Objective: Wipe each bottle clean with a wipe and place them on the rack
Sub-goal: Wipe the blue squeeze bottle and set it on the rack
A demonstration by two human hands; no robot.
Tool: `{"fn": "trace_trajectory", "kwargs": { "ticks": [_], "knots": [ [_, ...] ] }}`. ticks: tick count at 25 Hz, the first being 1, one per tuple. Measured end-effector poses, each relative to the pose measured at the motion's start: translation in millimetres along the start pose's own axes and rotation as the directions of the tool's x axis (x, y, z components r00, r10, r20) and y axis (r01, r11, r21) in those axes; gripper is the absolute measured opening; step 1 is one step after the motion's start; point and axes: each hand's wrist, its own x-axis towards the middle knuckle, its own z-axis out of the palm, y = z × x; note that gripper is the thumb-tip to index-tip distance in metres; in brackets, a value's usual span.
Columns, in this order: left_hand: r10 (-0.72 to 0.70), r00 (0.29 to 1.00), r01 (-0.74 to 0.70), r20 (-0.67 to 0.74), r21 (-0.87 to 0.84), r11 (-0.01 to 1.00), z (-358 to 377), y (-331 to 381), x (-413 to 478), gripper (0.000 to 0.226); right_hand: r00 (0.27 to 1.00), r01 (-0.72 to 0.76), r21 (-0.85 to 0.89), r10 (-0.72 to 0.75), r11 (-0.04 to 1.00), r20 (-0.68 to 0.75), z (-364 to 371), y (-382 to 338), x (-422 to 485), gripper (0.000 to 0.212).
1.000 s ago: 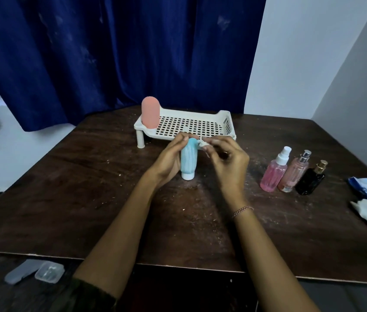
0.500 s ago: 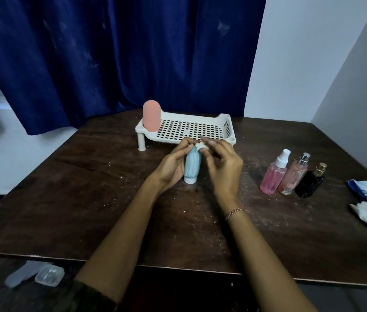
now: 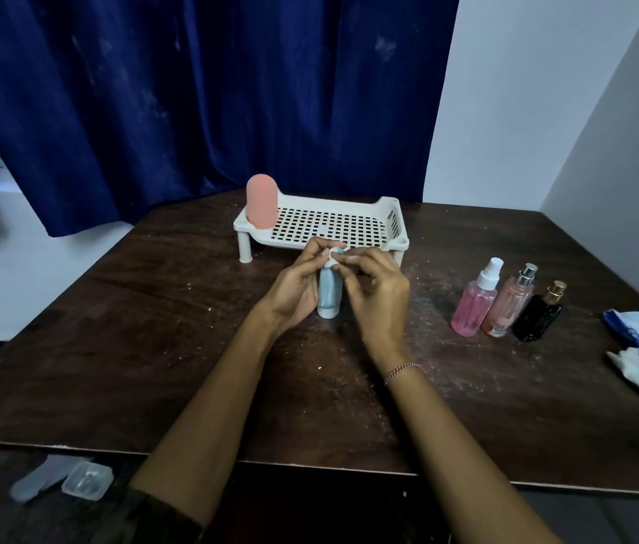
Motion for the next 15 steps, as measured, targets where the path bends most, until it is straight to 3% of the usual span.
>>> {"fn": "trace_trajectory", "kwargs": {
  "ticks": [5,9,15],
  "knots": [
    [-0.006,0.998,0.007,-0.059,0.028,1.000,0.6,2.7,-1.2,0.017,0.986,0.131,-0.018,-0.128,0.991,0.104,-1.1,-5.5,-8.4,0.009],
    [0.002,0.997,0.002,-0.071,0.058,0.998,6.4,2.3,-0.7,0.020,0.993,0.108,-0.033,-0.106,0.994,0.060,0.7,-5.3,-8.3,0.008],
    [0.029,0.992,-0.006,-0.121,0.181,0.984,4.6,0.0,2.4,0.014,0.986,0.109,-0.052,-0.101,0.993,0.130,-0.3,-3.4,-10.4,0.009]
  ]
}}
